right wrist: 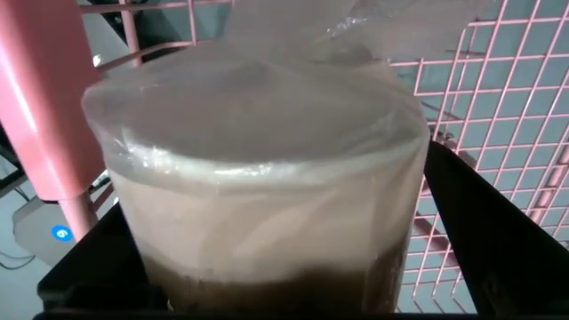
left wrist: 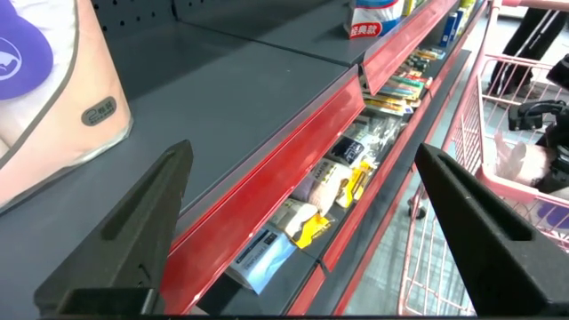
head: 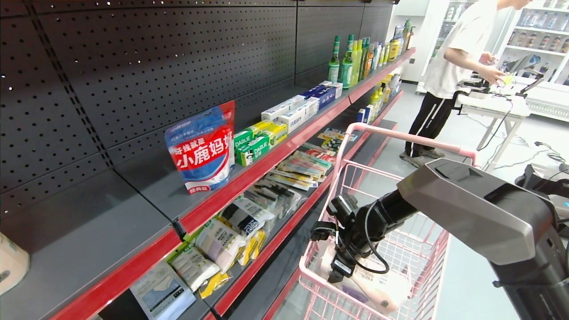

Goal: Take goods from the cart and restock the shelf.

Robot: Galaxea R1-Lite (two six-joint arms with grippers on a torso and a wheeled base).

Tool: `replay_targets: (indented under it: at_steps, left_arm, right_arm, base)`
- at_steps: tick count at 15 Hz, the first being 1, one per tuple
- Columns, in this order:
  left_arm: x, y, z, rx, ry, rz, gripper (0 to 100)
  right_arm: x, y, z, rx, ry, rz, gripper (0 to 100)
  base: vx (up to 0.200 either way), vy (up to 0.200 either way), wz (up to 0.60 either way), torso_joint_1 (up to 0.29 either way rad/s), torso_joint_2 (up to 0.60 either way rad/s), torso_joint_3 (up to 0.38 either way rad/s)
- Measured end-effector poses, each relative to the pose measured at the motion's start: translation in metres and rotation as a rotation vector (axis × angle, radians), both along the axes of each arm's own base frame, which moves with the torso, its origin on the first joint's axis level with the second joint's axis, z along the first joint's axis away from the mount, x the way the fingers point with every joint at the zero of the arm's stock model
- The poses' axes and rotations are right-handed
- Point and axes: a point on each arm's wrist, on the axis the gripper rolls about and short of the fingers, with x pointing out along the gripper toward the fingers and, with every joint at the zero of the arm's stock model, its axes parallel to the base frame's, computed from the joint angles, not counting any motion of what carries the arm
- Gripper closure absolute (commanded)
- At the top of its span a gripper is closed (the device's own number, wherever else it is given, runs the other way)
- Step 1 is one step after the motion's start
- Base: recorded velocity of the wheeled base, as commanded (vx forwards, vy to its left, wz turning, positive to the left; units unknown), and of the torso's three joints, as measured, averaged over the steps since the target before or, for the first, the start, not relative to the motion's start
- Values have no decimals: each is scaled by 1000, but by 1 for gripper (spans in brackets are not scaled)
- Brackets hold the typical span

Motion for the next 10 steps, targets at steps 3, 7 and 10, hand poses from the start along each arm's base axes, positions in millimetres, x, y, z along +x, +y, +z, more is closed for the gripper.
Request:
replay_targets:
  at_steps: [3,7,10]
  left_arm:
    - [0,0,0,0,0,0,0]
    - [0,0,0,0,-1,0,0]
    - [0,0,0,0,0,1,0]
  right_arm:
    - [0,-1,-5,1,-3,-10,0]
    - [0,-1,-5,-17,-12,-4,0]
    - [0,-3,-5,-123,-60,12,0]
  base:
    - [0,0,0,0,0,0]
    - [0,0,0,0,0,0]
    - [0,0,0,0,0,0]
